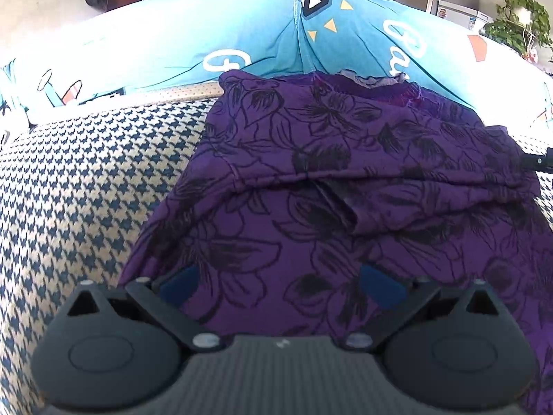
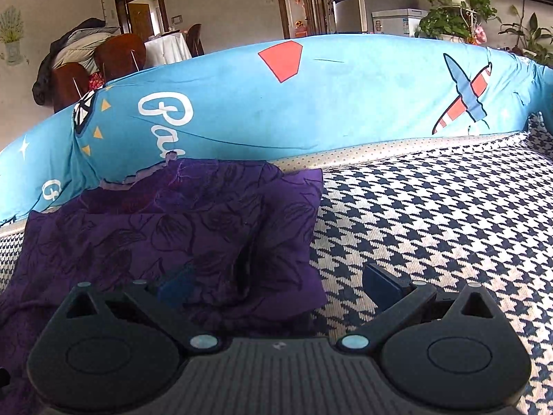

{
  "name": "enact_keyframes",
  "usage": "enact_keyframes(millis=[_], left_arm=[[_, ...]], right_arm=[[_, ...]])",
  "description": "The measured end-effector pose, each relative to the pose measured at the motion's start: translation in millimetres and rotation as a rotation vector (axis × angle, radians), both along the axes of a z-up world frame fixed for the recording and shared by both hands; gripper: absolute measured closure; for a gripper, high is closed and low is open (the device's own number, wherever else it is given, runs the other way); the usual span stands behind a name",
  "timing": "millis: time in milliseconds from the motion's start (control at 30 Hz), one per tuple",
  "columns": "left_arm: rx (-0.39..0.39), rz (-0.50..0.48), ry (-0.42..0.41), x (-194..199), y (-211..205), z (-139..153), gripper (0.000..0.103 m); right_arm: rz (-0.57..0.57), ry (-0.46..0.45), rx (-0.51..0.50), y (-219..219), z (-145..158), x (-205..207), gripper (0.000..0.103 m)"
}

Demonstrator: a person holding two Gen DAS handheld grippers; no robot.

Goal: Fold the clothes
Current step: 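Grasp the end of the folded jacket with the right gripper and lift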

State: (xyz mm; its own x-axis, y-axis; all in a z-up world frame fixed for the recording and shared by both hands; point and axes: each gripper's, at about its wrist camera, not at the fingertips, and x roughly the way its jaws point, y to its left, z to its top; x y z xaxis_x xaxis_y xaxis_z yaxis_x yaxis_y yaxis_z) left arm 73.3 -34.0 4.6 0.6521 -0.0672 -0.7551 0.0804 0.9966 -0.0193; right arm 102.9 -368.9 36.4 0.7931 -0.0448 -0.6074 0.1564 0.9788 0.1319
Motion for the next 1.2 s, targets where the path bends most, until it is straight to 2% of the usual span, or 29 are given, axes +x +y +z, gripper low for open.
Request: enact_keyframes(millis=[100, 267, 333, 400, 467, 567, 700, 800, 900, 1200], left_arm=[[0.001, 0.004, 0.0, 6.2, -0.8, -0.7, 0.0], [-0.042, -0.011, 0.024, 7.2, -2.8, -2.0, 0.0], [-0.043, -0.021, 0.026, 6.1, -6.0, -2.8, 0.0], [-0.044, -0.03, 0.028, 5.0, -9.3, -3.6, 0.0], [-0.045, -0.039, 0.03, 3.9, -12.5, -4.3, 0.0], [-0.046, -0.048, 0.035, 2.7, -16.3, -6.0, 0.0], [-0.037, -0.04, 0.041, 2.2, -15.9, -8.6, 0.0], [-0.034, -0.03, 0.036, 2.0, -13.6, -8.6, 0.0], [-0.03, -0.017, 0.029, 2.2, -10.6, -7.9, 0.0], [-0.015, 0.028, 0.054, 9.2, -1.1, -9.0, 0.0]], right_arm=[[0.0, -0.006, 0.012, -5.2, -5.0, 12.9, 0.0], [0.0, -0.003, 0.023, -10.1, -14.3, 29.0, 0.0], [0.001, 0.006, 0.039, -11.2, -18.6, 33.2, 0.004], [0.007, 0.019, 0.066, -11.5, -23.6, 36.0, 0.02], [0.021, 0.03, 0.08, -8.4, -27.8, 37.6, 0.029], [0.037, 0.014, 0.05, -1.8, -28.6, 37.6, 0.039], [0.051, 0.001, 0.048, 2.0, -26.8, 36.7, 0.06], [0.056, -0.012, 0.026, 7.3, -23.9, 35.2, 0.073], [0.057, -0.024, -0.003, 13.7, -20.8, 33.5, 0.079], [0.058, -0.062, -0.09, 32.8, -11.6, 28.2, 0.081]])
